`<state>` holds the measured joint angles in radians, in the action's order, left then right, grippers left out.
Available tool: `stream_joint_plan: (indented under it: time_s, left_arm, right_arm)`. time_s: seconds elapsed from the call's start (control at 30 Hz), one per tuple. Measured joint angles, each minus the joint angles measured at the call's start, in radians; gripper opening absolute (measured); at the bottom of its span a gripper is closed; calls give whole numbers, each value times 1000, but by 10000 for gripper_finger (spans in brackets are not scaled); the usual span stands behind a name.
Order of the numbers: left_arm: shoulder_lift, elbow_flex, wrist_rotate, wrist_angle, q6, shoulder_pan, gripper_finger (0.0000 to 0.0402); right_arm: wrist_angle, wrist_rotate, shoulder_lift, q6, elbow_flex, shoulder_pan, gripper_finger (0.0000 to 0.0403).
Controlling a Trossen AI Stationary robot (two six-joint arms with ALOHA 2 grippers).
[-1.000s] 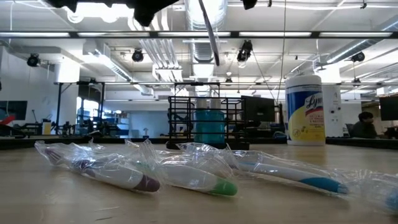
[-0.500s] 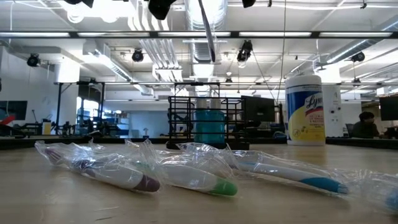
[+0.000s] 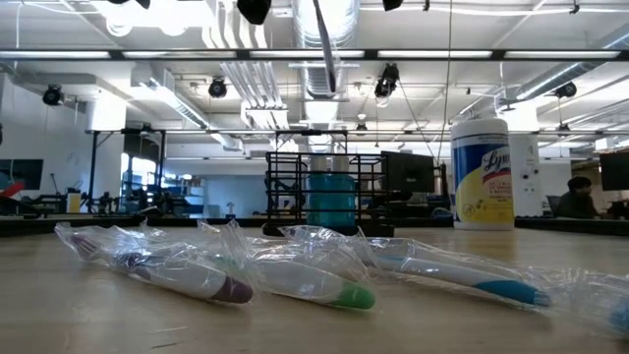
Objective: Pick & Place toothbrushing station
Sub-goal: Put the top violet toothbrush into the black wire organizer
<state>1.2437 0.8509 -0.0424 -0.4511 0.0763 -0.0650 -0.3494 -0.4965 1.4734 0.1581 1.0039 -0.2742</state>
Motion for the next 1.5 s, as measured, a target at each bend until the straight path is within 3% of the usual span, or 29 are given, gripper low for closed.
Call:
stream_joint_plan:
  time_s: [0.1,0.17,0.5,0.67,0.83,1.0,1.2,1.33,1.5]
  left_arm:
    - [-3,0,-1,-1,11,0,31]
    - [-3,-1,-1,2,17,-1,14]
    - [-26,-2,9,25,59,0,9]
    - [-126,-12,65,88,104,0,9]
    - [-267,-100,82,88,104,12,9]
    - [-335,-273,106,-70,38,50,9]
    - [-273,-455,100,-388,-44,96,9]
    - [-221,-488,79,-509,-64,98,9]
    - [-158,-477,80,-525,-75,99,9]
  right_arm:
    - [-2,-1,0,0,0,0,8]
    - [-2,0,0,3,0,0,8]
    - [22,-2,0,32,0,-8,21]
    - [106,-21,-30,21,0,-23,67]
    - [148,-17,-138,25,-37,-70,96]
    - [55,85,-265,7,-186,-115,89]
    - [-261,110,-326,-68,-439,-122,60]
    - [-380,112,-328,-92,-548,-122,45]
    - [-424,112,-326,-129,-604,-122,37]
